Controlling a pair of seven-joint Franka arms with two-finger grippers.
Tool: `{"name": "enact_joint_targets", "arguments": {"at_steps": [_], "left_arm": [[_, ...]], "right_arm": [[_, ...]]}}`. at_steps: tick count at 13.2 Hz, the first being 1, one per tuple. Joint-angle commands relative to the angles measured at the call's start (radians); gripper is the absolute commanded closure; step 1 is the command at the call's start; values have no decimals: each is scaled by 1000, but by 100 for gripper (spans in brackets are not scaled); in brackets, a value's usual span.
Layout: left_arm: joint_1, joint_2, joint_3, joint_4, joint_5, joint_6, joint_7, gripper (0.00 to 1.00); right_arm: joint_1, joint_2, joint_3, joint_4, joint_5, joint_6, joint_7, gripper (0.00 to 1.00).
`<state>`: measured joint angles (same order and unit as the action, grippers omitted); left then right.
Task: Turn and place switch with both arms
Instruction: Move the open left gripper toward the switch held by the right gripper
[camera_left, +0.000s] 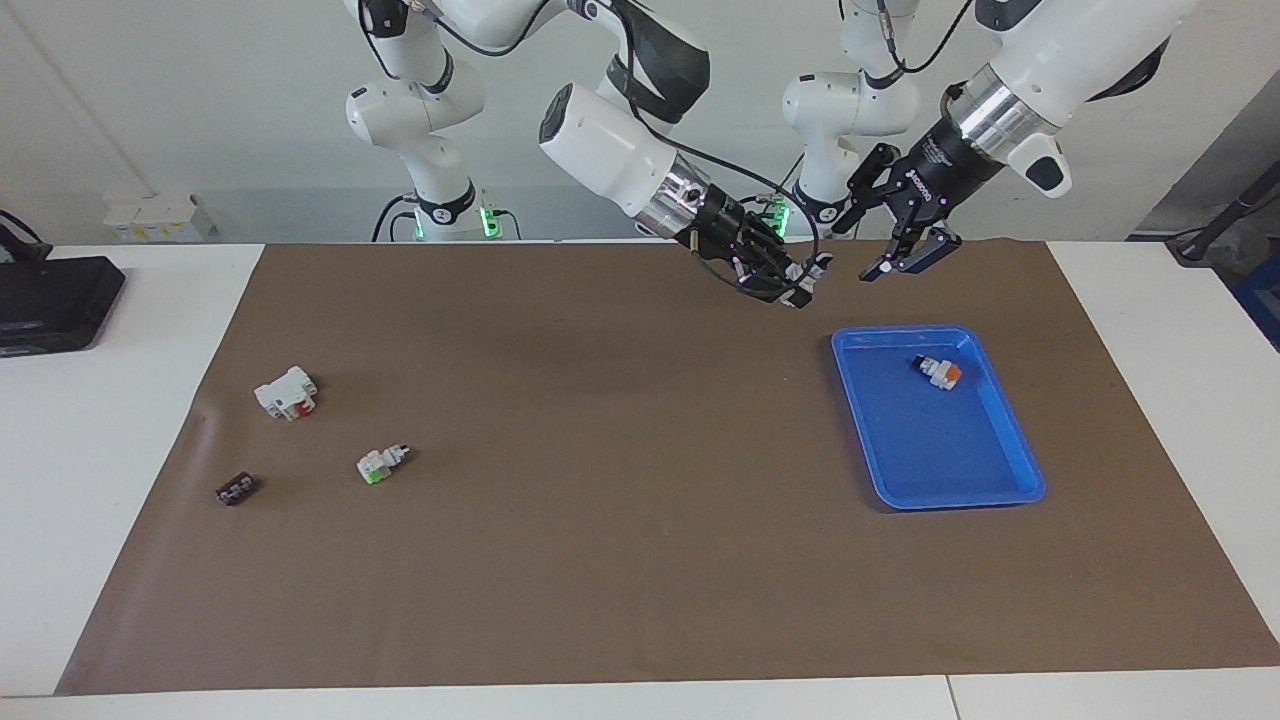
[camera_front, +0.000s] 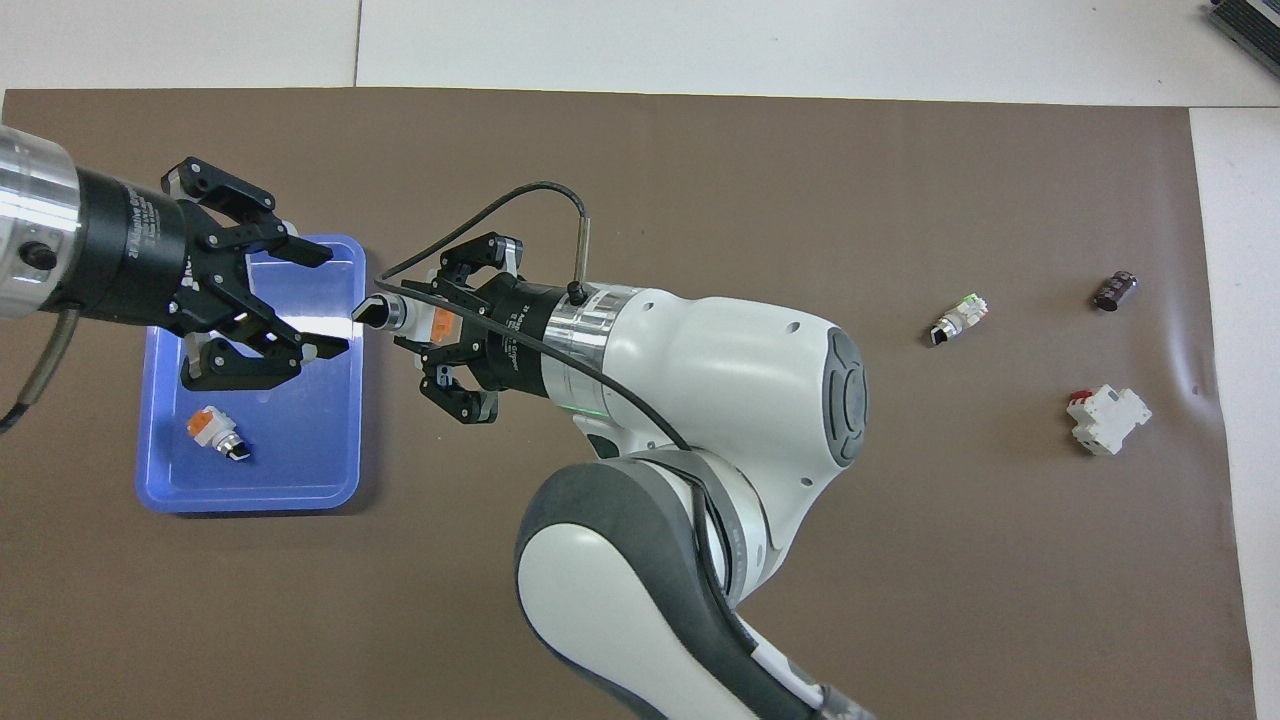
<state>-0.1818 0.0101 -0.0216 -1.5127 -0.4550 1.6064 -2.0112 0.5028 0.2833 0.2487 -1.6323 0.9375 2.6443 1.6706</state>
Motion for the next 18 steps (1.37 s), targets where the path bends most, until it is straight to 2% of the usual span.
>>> {"name": "enact_joint_targets", "arguments": {"at_steps": [1,7,18], "left_arm": [[-42,-27,3,-26,35,-5,-75,29],[-42,-59,3,-87,36,1,-78,44],[-51,-67,2,-101,35,49,-129,44]], "right_arm": [[-4,4,3,2,1,14,-31,100],[-6,4,3,2,-2,13,-31,100],[-4,4,3,2,-2,13,-43,100]]}}
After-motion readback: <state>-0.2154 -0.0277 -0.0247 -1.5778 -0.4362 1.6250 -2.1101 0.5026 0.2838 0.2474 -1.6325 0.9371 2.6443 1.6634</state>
